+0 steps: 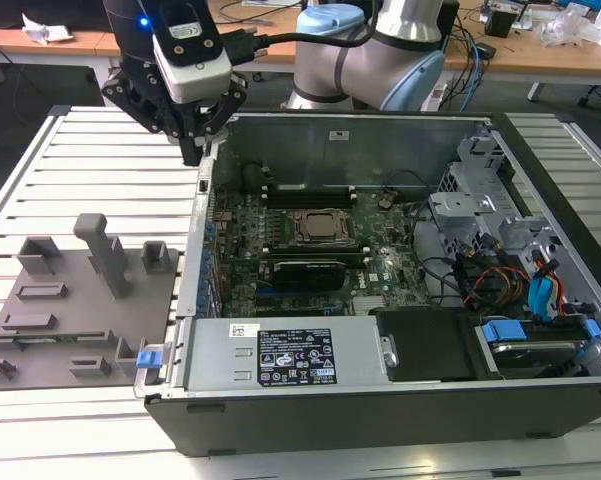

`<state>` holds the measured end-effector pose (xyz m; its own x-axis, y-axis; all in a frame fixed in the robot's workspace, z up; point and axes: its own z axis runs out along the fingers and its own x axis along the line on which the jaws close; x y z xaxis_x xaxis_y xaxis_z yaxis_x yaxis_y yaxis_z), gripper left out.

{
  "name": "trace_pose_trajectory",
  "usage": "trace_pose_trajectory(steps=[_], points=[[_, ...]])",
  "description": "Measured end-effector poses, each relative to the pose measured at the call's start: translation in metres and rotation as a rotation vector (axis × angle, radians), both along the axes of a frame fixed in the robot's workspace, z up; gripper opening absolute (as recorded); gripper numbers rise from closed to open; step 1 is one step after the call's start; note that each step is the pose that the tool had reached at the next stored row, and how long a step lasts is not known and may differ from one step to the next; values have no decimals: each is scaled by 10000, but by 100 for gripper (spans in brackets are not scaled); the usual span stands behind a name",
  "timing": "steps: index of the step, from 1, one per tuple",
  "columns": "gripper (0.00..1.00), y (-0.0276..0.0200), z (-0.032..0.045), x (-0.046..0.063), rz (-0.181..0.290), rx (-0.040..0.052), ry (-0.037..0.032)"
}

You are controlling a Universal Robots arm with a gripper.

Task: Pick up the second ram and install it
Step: 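Reach for the second ram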

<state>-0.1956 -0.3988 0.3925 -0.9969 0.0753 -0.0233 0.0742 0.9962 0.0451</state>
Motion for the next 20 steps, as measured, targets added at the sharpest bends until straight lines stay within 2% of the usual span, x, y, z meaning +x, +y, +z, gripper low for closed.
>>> trace_pose_trajectory(steps=[4, 15, 20], points=[[11, 0, -3, -103, 1, 0, 0], [11, 0, -7, -252, 1, 0, 0], [11, 0, -11, -370, 0, 0, -1]])
